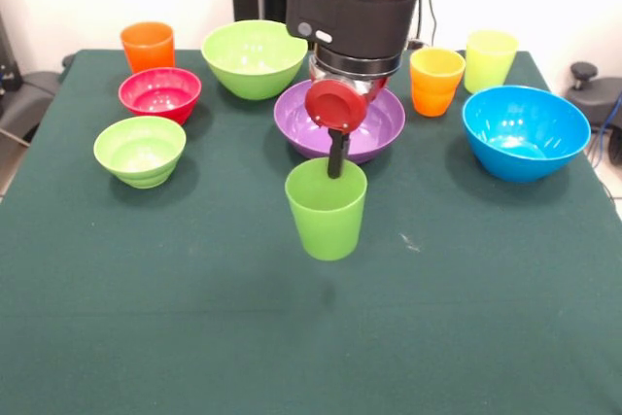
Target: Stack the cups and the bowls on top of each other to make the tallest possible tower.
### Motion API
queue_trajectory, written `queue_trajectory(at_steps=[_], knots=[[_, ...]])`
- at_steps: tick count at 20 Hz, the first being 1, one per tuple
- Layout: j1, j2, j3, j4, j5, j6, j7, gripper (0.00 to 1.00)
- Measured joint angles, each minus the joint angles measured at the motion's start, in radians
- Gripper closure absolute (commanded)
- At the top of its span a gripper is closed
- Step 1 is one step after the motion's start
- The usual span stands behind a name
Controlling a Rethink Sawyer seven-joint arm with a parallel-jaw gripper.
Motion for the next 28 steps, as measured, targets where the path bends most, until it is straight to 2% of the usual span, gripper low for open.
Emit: queue_trajectory(at_steps=[20, 28], knots=[[-0.011, -0.001, -0.005, 0.000, 0.012, 0.000, 0.000, 1.00], [0.009, 0.000, -0.021, 0.000, 0.012, 0.000, 0.000, 1.00]])
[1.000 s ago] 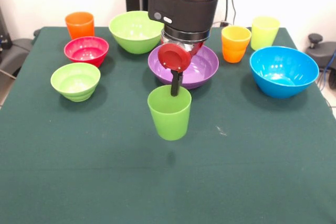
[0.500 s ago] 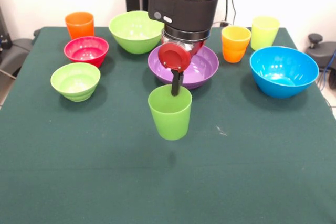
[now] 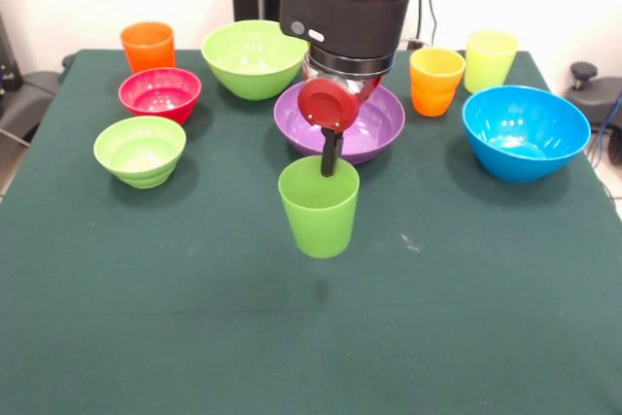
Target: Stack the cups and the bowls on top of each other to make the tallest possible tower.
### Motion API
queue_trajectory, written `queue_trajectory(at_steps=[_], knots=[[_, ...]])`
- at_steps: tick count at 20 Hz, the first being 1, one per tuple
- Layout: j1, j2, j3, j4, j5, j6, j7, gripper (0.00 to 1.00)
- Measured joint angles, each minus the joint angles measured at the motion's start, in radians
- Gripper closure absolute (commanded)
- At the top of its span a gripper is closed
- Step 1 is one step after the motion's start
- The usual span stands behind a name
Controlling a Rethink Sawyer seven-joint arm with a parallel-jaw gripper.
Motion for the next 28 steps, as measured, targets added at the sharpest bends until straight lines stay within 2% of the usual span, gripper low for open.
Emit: queue_trajectory(at_steps=[10, 28], knots=[[0.010, 0.015, -0.010, 0.000, 0.000, 0.000, 0.000, 1.00], [-0.019, 0.019, -0.010, 0.000, 0.000, 0.000, 0.000, 1.00]])
